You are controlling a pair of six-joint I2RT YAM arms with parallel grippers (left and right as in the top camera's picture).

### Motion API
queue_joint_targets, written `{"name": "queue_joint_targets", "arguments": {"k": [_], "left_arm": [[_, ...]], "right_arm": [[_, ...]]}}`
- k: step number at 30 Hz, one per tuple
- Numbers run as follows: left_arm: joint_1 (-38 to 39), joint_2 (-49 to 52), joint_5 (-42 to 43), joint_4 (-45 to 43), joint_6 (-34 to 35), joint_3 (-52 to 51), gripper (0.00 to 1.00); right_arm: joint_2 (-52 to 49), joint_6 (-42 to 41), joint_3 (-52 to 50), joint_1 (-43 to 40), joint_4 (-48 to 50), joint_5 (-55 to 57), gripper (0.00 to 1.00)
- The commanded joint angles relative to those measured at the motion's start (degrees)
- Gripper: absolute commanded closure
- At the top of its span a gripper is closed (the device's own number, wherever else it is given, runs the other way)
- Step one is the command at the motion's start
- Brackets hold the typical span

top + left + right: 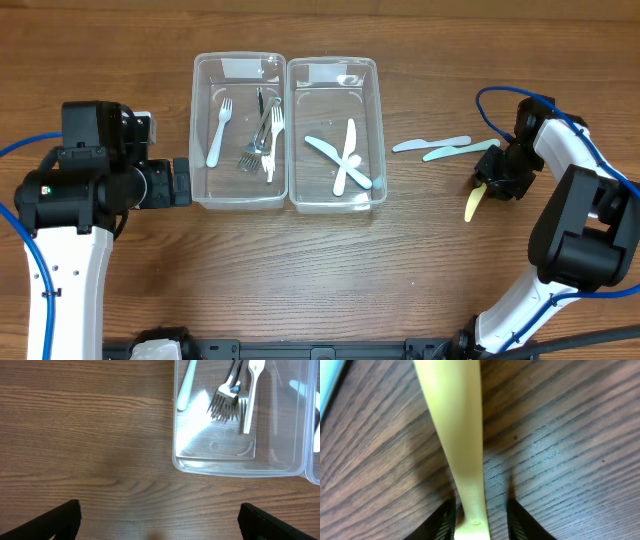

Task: Pack container
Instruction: 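Move the right gripper to the yellow knife and grasp it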

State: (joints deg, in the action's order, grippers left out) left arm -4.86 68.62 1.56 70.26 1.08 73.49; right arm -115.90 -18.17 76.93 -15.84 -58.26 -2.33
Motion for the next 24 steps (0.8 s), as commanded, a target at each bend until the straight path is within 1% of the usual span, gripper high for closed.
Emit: {"name": "queue_joint_targets", "arguments": {"k": [1,3,6,8,13,16,20,24], "left_arm": [[-0.04,-0.07,1.03,-0.04,-1.31,-0.15,0.0],[-0.04,-0.07,1.03,-0.04,-1.31,-0.15,0.0],[-0.04,-0.07,1.01,-0.04,-1.33,-0.15,0.0],[-0.04,-0.07,1.01,-0.04,-1.33,-0.15,0.0],[-0.04,-0.07,0.98,-0.04,-1.33,-0.15,0.0],[-0.04,-0.07,0.81,-0.04,-1.36,-0.15,0.0],[-0.04,-0.07,0.81,-0.07,-1.75,-0.15,0.0],[-0.04,-0.07,0.81,-0.09,-1.79,-0.15,0.0]], "right_arm": [[-3.17,0.17,-1.01,0.13,0.98,-1.84,0.72],[-3.17,0.15,-1.01,0.13,1.01,-1.84,0.77],[-3.17,0.17,-1.01,0.13,1.01,-1.84,0.79],[-3.17,0.17,-1.01,0.13,1.05,-1.81,0.83],[-3.17,0.2,-1.01,0.13,1.2,-1.81,0.84],[-3.15,0.61,-0.76,0.13,1.16,-1.62,0.94],[-2.21,0.63,1.01,0.13,-0.5,-1.64,0.96],[2.75,0.63,4.02,0.33,-3.21,-1.64,0.96]]}}
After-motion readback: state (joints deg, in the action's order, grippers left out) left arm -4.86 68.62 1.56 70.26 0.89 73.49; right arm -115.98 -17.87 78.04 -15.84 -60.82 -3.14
